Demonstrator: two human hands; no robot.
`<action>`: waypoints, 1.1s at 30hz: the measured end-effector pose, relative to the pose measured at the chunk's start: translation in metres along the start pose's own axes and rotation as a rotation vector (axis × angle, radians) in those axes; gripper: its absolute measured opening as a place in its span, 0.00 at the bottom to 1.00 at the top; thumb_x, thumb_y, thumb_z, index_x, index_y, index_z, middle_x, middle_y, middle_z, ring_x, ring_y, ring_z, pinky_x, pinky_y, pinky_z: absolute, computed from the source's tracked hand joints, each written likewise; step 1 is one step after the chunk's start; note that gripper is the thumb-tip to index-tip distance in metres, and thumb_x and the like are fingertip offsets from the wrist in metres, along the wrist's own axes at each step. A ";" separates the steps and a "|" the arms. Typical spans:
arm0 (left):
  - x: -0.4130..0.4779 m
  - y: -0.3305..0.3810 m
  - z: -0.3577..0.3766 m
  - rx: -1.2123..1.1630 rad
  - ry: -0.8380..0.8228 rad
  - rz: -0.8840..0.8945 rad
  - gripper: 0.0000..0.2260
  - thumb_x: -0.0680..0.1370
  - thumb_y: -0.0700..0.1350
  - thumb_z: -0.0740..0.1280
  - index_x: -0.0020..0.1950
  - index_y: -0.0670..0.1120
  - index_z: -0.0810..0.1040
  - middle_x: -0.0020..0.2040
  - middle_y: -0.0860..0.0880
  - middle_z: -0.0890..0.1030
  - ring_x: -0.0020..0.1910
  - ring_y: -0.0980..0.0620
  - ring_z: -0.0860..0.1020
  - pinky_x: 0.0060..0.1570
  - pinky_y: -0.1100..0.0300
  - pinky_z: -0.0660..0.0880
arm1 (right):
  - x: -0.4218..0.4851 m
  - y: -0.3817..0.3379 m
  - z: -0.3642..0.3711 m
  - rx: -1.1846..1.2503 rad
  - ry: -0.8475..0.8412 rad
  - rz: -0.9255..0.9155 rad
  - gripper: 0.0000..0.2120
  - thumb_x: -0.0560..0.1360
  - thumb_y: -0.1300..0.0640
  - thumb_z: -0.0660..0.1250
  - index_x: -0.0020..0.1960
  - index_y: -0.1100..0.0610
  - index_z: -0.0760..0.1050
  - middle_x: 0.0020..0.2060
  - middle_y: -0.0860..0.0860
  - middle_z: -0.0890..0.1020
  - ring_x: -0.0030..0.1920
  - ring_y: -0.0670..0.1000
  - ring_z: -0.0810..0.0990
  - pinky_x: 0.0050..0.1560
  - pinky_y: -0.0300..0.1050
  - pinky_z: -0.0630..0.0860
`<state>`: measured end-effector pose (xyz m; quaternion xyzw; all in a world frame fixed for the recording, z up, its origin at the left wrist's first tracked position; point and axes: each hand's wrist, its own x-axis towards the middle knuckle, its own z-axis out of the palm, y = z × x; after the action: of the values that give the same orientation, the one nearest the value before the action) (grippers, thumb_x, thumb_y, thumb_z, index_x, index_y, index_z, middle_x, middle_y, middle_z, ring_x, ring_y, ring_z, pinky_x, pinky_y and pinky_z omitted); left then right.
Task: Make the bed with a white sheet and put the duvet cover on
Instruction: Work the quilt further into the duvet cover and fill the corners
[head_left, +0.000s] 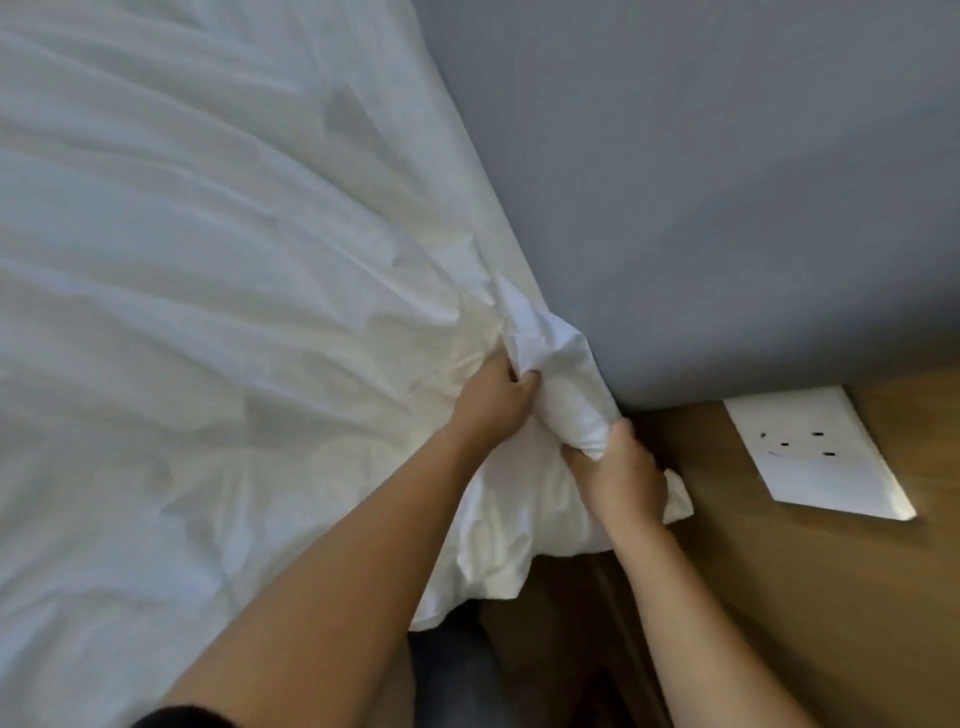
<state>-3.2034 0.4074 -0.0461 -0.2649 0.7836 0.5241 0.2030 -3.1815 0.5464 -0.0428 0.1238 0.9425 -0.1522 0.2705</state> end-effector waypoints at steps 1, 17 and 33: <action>-0.001 -0.008 0.001 0.033 0.009 0.026 0.12 0.78 0.48 0.60 0.59 0.45 0.73 0.47 0.49 0.79 0.49 0.45 0.79 0.45 0.57 0.72 | 0.003 0.002 0.005 0.013 0.012 -0.010 0.23 0.75 0.44 0.65 0.62 0.58 0.67 0.60 0.58 0.76 0.59 0.60 0.74 0.56 0.53 0.71; -0.001 -0.066 -0.047 -0.169 0.627 -0.215 0.20 0.75 0.50 0.68 0.61 0.41 0.69 0.49 0.47 0.74 0.51 0.47 0.75 0.48 0.60 0.68 | -0.014 -0.061 0.042 -0.100 0.169 -0.611 0.30 0.71 0.46 0.70 0.68 0.60 0.69 0.63 0.59 0.73 0.66 0.60 0.69 0.65 0.61 0.63; -0.072 -0.115 -0.183 -1.275 0.852 -0.366 0.06 0.72 0.37 0.57 0.38 0.44 0.72 0.35 0.46 0.72 0.35 0.50 0.72 0.36 0.59 0.72 | -0.089 -0.162 0.061 0.272 -0.576 -0.815 0.18 0.74 0.61 0.60 0.28 0.51 0.61 0.35 0.45 0.67 0.35 0.43 0.67 0.38 0.39 0.63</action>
<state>-3.0828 0.2165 -0.0177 -0.6329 0.2861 0.6841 -0.2228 -3.1309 0.3617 -0.0081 -0.2663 0.7733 -0.3943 0.4190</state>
